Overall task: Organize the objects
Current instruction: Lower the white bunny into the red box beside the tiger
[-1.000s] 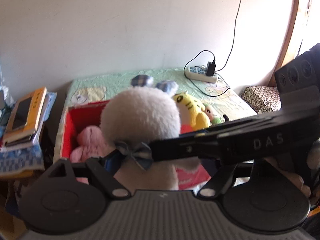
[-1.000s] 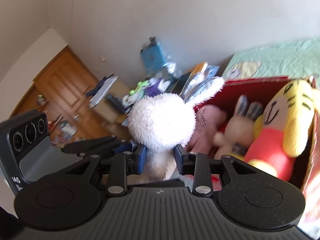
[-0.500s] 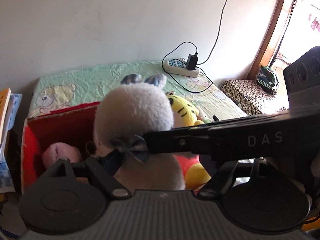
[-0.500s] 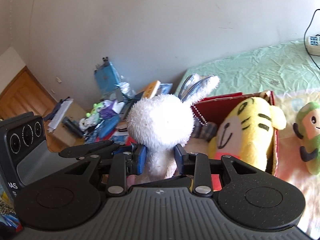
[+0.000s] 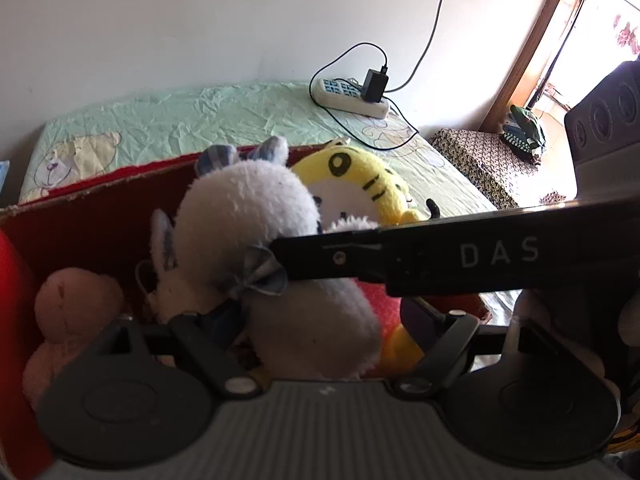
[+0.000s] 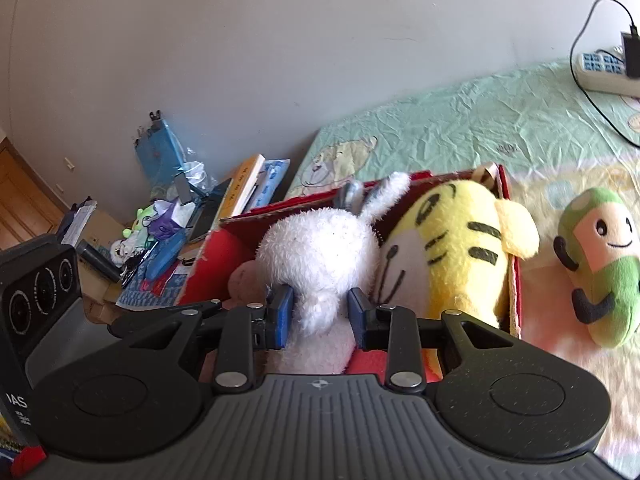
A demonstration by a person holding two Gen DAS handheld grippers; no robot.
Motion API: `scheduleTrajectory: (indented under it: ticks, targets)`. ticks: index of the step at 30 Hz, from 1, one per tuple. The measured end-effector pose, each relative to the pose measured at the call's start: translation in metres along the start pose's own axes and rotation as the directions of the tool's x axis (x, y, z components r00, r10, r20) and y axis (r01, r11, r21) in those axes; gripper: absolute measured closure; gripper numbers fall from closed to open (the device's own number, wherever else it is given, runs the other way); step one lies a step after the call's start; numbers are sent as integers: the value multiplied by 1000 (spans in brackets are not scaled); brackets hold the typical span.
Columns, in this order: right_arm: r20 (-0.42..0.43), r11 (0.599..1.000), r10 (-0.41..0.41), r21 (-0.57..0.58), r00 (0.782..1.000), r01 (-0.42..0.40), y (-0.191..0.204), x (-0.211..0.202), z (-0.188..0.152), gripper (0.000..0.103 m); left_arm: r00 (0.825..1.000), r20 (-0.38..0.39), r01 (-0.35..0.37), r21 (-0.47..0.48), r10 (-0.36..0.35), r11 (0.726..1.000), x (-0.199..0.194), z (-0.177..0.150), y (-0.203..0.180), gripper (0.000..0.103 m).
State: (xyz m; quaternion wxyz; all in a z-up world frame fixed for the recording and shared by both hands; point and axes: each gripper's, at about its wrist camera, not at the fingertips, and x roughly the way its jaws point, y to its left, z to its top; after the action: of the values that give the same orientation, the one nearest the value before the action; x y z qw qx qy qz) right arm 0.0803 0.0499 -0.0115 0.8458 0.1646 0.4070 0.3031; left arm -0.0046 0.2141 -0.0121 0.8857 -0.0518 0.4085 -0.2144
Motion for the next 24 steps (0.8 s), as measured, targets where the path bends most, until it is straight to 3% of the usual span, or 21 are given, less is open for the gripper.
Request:
scheduleTrajectory:
  ticks: [16, 24]
  targets:
    - [-10, 1000, -17, 8, 1000, 17, -6, 5, -1, 70, 1000, -24, 8, -6, -8, 1000, 9, 4, 7, 13]
    - [5, 999, -11, 45, 1000, 11, -9, -8, -4, 65, 999, -13, -43, -8, 43, 999, 3, 3, -5, 8]
